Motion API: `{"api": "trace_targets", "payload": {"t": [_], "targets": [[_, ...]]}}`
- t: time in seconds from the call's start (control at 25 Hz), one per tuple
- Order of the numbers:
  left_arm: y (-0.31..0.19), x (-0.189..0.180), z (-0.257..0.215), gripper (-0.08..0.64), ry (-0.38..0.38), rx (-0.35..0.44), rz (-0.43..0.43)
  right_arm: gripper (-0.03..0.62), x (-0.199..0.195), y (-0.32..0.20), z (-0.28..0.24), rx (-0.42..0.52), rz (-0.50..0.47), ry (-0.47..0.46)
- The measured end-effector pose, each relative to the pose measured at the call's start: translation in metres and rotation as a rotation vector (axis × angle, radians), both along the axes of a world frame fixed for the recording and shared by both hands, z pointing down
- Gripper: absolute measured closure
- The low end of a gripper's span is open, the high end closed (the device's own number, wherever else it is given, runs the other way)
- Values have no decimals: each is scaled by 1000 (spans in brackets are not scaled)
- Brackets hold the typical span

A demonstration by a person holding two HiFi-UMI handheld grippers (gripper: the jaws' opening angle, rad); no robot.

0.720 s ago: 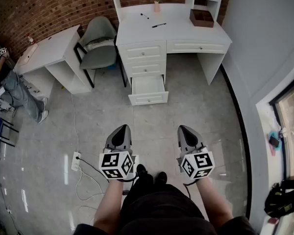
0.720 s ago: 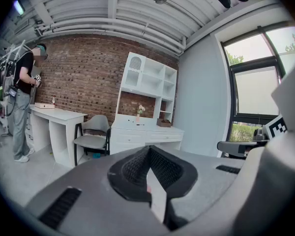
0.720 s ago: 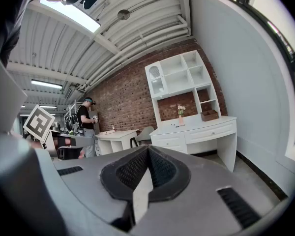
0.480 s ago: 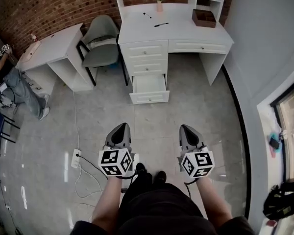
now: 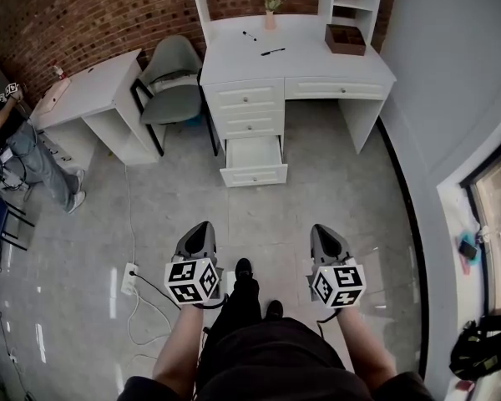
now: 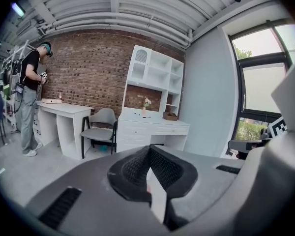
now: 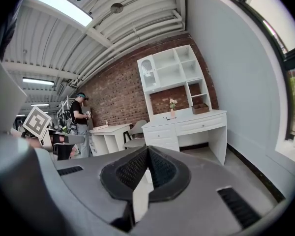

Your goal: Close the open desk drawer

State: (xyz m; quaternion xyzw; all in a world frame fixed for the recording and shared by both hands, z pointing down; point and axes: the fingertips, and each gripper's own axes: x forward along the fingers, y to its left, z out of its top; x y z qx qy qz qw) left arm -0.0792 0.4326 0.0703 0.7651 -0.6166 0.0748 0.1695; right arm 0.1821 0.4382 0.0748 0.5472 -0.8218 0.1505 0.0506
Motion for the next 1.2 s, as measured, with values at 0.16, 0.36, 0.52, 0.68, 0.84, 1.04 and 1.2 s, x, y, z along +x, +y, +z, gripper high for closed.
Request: {"api": "trace_targets", "payload": {"t": [0.16,0.36,0.52,0.68,0.84,1.04,1.2], "targets": [[-21,-5,12,551,2,-23,-19,588,0,-22,7,-16,1,6],[-72,-17,29,551,8,-41,-15,588,-8,-73,15,-32,35,-37],[-136,-28,45,551,7,-59,-5,588,-15,-133,25,-46,59,-22],[-217,-42,55,551,-5,-74,11,588,-31,-205,37,-84,66,-13],[-291,-64,63,551,-6,-97,22,588,-51,-272,49,-129,74,3],[-362,-84,86,551,-11,-144,32,588,-64,-342,65,-173,106,7],[-394,-87,120,551,-15,-215,45,588,-66,-378,90,-216,123,-1]]}}
